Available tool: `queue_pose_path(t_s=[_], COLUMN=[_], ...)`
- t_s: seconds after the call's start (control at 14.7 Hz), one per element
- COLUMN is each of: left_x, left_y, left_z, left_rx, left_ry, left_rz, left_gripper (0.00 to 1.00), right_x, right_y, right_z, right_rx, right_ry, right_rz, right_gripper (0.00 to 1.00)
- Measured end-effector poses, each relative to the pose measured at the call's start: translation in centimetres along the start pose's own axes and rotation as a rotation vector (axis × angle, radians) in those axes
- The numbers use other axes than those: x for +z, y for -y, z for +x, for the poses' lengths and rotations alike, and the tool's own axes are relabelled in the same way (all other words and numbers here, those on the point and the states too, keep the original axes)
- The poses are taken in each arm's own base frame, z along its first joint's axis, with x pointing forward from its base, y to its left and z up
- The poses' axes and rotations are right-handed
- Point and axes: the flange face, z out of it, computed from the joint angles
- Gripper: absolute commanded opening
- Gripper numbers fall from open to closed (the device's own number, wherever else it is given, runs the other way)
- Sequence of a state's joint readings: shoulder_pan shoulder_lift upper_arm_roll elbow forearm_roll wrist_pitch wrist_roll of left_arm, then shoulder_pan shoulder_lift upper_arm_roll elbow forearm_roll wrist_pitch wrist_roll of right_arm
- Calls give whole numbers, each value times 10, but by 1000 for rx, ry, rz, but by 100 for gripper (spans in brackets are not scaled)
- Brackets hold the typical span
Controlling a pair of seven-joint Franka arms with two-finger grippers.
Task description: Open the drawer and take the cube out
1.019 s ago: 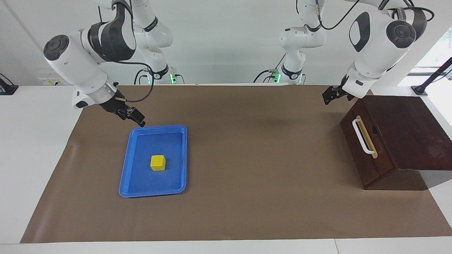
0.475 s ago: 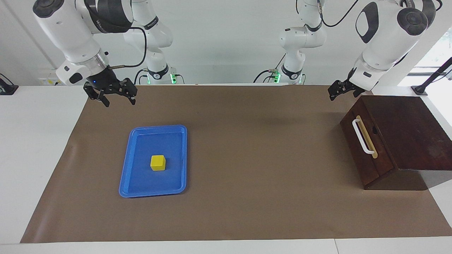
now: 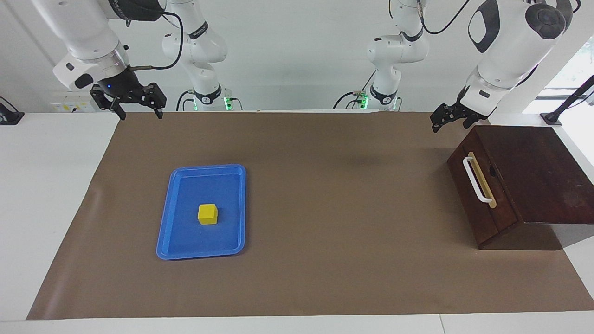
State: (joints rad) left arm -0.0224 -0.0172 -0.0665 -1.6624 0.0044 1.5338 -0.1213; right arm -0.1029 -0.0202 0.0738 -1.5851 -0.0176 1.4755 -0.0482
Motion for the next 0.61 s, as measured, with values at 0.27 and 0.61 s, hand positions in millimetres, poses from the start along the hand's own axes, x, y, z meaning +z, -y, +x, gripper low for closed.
queue_pose_path(t_s=[0.27,0.61], left_x=[-2,-3], left_y=[0,-2], left_z=[2,2], left_rx=[1,1], left_ry=[-22,-24], left_rz=[-3,-17], left_gripper=[100,100], right_x=[19,21], right_y=[-3,-3], right_z=[12,12], right_rx=[4,3], right_ry=[6,9], right_rz=[0,0], right_gripper=[100,100])
